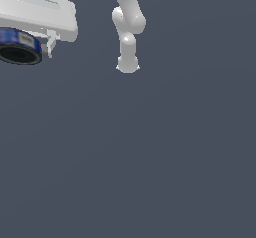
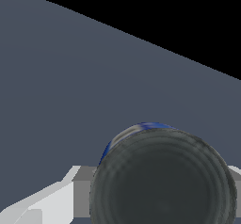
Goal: Pick up the object and move it to a goal position.
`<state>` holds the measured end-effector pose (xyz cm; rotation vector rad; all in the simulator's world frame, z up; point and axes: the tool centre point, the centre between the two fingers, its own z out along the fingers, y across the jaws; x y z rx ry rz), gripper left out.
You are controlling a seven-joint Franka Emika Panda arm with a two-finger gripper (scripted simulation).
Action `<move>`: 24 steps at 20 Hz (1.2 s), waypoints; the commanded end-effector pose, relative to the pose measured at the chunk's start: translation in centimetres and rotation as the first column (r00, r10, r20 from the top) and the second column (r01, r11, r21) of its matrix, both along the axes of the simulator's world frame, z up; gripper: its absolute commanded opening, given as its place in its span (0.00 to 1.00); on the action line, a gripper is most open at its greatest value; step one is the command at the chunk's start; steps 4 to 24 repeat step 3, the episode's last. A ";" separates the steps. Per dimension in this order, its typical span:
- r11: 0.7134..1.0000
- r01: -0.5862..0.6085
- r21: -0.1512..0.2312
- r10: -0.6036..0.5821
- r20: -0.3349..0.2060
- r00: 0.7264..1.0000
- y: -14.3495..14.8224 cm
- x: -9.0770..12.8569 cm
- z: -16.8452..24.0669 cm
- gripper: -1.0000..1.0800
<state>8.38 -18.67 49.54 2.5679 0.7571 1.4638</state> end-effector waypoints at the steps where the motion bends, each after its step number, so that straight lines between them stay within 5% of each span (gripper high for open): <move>1: 1.000 -0.002 0.001 0.002 0.008 1.000 -0.1 -0.1 0.4 0.00; 24: 1.000 -0.002 0.001 0.002 0.009 1.000 -0.2 -0.1 0.4 0.00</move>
